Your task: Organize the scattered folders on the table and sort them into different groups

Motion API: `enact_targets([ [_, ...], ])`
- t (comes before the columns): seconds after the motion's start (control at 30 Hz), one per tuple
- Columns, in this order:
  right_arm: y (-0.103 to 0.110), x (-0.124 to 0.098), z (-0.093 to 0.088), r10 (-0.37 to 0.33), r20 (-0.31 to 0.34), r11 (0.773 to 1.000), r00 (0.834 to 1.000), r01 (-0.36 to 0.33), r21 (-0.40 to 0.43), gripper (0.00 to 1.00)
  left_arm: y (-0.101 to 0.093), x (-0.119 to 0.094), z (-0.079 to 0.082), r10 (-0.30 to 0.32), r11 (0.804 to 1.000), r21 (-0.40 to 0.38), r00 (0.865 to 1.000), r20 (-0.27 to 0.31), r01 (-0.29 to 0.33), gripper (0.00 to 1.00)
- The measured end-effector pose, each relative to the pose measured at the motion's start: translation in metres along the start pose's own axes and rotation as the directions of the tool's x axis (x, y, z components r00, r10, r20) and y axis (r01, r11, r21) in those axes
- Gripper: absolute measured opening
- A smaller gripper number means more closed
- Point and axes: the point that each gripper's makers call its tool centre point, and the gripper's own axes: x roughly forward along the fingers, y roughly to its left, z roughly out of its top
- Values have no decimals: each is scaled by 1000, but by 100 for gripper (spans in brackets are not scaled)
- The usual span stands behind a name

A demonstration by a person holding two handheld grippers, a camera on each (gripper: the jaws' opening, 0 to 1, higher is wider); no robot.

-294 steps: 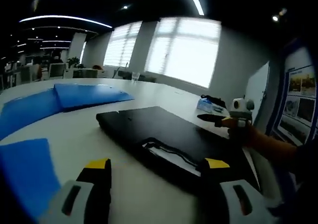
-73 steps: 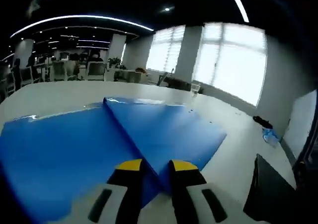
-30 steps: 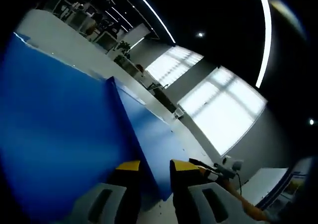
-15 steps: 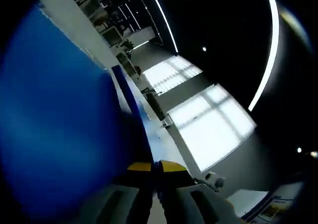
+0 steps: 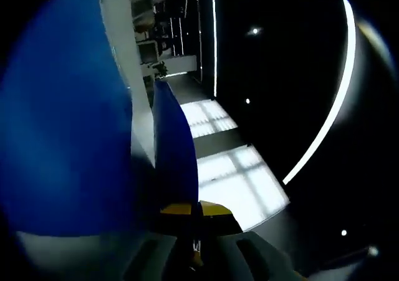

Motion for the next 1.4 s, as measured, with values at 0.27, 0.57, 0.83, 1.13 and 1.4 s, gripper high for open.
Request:
enact_targets([
  [0.27, 46, 5, 16, 158, 121, 928, 980, -189, 321, 71, -23, -10, -7, -66, 995, -72, 996, 55, 70, 3],
  [0.57, 62, 9, 35, 154, 262, 738, 953, -287, 610, 57, -46, -27, -28, -106, 989, -93, 992, 72, 113, 3],
  [0.83, 64, 16, 39, 80, 340, 658, 937, -306, 688, 37, -60, -35, -53, -138, 985, -100, 990, 38, 142, 3],
  [1.13, 67, 9, 38, 23, 314, 682, 949, -244, 689, 12, -63, -51, -70, -119, 991, -68, 993, -27, 117, 4],
  [1.4, 86, -10, 59, 45, 378, 640, 925, -317, 700, 4, -60, -64, -82, -85, 995, -58, 995, -56, 82, 5],
])
